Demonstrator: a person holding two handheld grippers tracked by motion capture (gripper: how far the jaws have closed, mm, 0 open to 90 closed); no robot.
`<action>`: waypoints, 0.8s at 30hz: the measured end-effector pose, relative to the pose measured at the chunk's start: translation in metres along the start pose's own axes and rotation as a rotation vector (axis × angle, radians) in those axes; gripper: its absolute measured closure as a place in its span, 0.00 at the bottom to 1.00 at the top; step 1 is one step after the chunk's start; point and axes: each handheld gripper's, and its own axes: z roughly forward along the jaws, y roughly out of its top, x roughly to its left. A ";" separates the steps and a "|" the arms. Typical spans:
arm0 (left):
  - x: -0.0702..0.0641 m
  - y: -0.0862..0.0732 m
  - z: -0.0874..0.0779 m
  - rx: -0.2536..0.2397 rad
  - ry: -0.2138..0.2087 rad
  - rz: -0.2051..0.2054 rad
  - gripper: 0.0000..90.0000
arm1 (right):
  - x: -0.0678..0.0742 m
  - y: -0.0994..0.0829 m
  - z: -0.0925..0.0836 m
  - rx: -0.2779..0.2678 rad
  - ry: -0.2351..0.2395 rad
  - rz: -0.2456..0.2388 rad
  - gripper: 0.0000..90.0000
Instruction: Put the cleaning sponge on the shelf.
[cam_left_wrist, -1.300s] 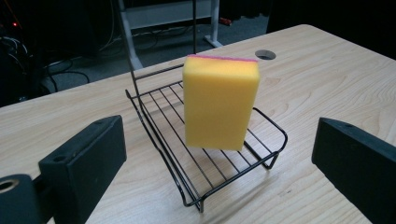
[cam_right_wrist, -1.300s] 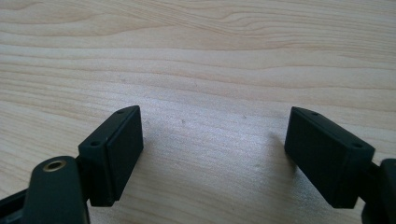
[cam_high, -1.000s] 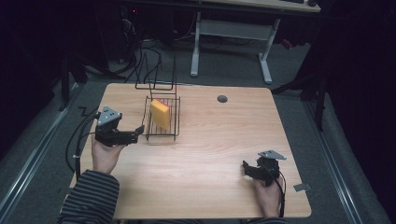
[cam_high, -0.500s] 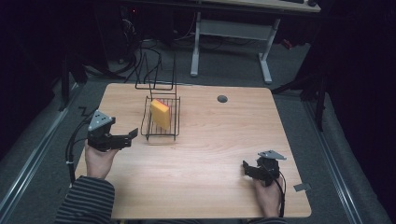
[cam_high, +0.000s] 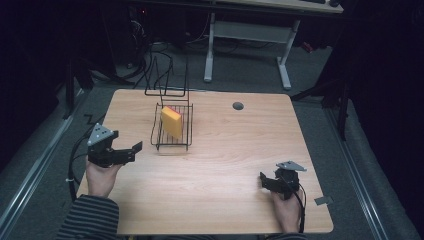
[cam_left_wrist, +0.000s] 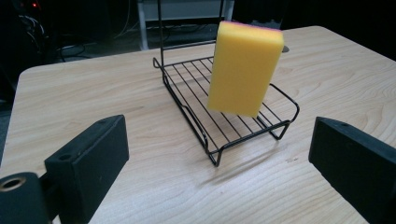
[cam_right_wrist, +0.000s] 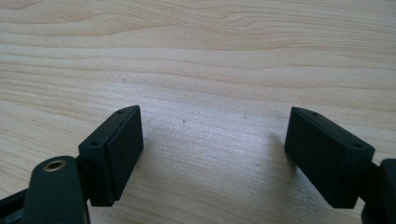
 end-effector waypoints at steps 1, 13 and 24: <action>0.000 -0.001 0.000 0.001 0.003 0.000 0.06 | 0.000 0.000 0.000 0.000 0.000 -0.001 0.22; 0.005 -0.020 -0.006 0.017 0.014 -0.028 0.07 | 0.000 0.000 0.000 0.000 0.000 0.000 0.22; 0.009 -0.031 -0.009 0.033 0.020 -0.050 0.08 | 0.000 0.000 0.000 0.000 0.000 0.000 0.22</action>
